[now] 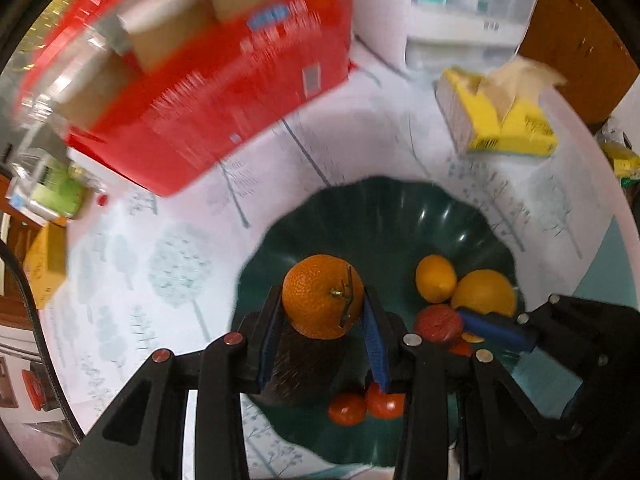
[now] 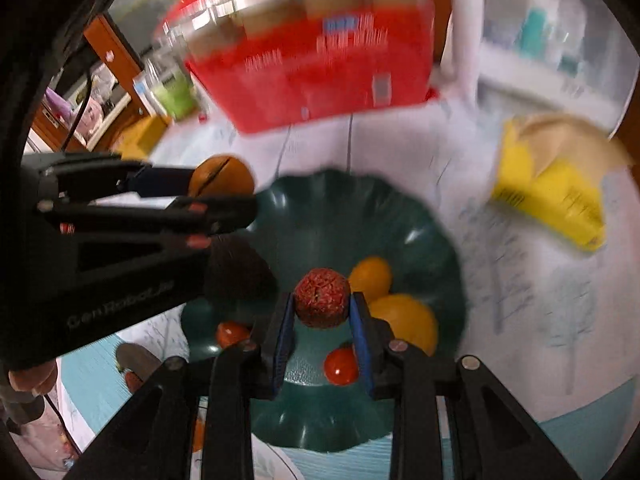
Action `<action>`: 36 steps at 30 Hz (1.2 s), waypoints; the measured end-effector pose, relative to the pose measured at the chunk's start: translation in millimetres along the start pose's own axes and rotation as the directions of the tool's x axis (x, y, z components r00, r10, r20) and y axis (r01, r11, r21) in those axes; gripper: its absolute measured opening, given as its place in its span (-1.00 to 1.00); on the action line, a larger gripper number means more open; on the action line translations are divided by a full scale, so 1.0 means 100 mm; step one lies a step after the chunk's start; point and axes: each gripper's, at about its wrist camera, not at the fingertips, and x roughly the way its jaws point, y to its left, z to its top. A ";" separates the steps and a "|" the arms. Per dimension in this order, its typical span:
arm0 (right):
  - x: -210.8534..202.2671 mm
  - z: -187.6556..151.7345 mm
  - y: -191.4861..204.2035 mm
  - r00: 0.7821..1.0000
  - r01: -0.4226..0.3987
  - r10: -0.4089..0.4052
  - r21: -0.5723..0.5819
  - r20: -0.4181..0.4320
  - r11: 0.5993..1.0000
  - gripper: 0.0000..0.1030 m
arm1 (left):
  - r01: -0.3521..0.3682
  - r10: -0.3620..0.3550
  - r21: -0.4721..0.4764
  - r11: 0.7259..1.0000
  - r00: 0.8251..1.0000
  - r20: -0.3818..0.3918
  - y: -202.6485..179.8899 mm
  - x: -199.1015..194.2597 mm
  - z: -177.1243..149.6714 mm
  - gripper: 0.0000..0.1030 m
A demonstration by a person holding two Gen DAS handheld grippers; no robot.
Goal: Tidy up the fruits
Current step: 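Lower the orange and lychee onto the green plate and open both grippers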
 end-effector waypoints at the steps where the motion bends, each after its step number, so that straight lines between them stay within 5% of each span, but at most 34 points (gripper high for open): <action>1: 0.06 -0.01 0.01 1.000 -0.004 0.004 0.004 -0.009 1.000 -0.44 | -0.001 0.001 0.003 1.000 1.000 -0.008 -0.02 0.07 0.00 -0.29; 6: 0.23 -0.03 0.06 0.998 -0.060 0.060 0.017 0.001 0.998 -0.43 | 0.028 -0.029 -0.021 0.999 0.999 -0.039 0.01 0.36 -0.02 -0.28; 10: 0.31 -0.04 0.13 1.000 -0.009 0.009 -0.022 0.000 1.000 -0.43 | 0.021 -0.021 -0.016 1.000 0.998 -0.052 0.03 0.46 -0.04 -0.23; 12: 0.32 -0.06 0.17 1.000 -0.006 0.007 -0.040 0.006 0.999 -0.41 | 0.024 -0.024 -0.010 1.000 0.999 -0.037 0.03 0.44 -0.07 0.01; 14: 0.32 -0.06 0.17 1.000 -0.020 0.020 -0.029 0.004 0.999 -0.37 | 0.019 -0.019 -0.014 1.000 1.000 -0.020 0.03 0.41 -0.08 0.47; 16: 0.31 -0.07 0.17 0.999 -0.038 0.038 -0.008 0.003 0.999 -0.30 | 0.010 -0.010 -0.020 1.000 1.000 -0.011 0.05 0.37 -0.08 0.58; 36: -0.11 -0.19 0.34 0.998 -0.041 0.041 -0.001 0.050 0.999 -0.27 | 0.003 -0.002 -0.032 0.999 1.000 0.031 0.06 -0.20 -0.31 0.58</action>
